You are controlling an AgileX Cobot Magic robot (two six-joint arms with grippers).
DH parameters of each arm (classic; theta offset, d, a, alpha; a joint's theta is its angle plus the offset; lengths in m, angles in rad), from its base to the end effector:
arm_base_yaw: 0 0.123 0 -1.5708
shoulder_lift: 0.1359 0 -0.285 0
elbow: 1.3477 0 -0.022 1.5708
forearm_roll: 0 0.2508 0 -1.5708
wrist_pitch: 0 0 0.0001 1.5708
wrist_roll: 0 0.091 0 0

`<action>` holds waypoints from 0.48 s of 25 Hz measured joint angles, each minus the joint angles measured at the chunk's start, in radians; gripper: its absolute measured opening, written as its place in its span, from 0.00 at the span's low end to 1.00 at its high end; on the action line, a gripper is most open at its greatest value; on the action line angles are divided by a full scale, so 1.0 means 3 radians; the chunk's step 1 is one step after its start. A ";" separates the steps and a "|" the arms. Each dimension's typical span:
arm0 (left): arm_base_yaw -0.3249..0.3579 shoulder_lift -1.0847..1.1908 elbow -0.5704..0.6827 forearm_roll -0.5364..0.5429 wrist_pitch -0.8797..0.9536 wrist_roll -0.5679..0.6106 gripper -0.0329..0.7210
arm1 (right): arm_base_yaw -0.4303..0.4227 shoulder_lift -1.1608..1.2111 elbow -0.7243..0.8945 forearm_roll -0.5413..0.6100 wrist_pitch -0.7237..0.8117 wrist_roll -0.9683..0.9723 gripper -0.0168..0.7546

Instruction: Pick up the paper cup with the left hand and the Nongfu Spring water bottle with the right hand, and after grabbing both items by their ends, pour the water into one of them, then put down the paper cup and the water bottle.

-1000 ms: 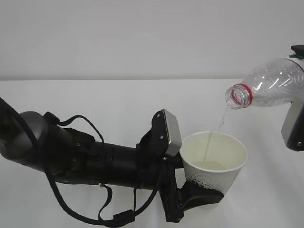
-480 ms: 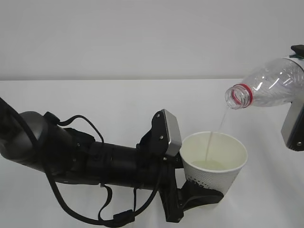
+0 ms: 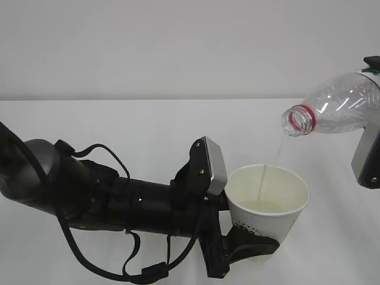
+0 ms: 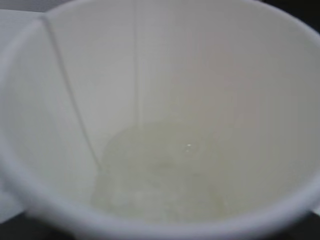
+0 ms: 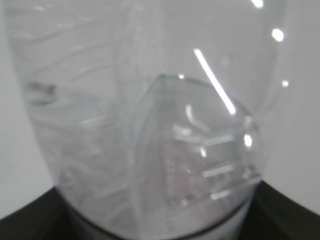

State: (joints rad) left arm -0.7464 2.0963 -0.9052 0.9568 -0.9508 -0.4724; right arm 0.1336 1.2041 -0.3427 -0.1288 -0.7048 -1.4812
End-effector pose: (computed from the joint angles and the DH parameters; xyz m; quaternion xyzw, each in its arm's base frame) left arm 0.2302 -0.2953 0.1058 0.5348 0.6065 -0.4212 0.4107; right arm 0.2170 0.0368 0.2341 -0.5716 0.4581 -0.4271 0.5301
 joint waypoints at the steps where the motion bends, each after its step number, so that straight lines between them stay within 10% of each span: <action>1: 0.0000 0.0000 0.0000 0.0000 0.0000 0.0000 0.73 | 0.0000 0.0000 0.0000 0.0000 0.0000 0.0000 0.69; 12: 0.0000 0.0000 0.0000 0.0000 0.0000 0.0000 0.73 | 0.0000 0.0000 0.0000 0.0000 0.0000 0.0000 0.69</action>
State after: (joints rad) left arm -0.7464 2.0963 -0.9052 0.9568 -0.9508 -0.4724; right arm 0.1336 1.2041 -0.3427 -0.1288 -0.7048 -1.4812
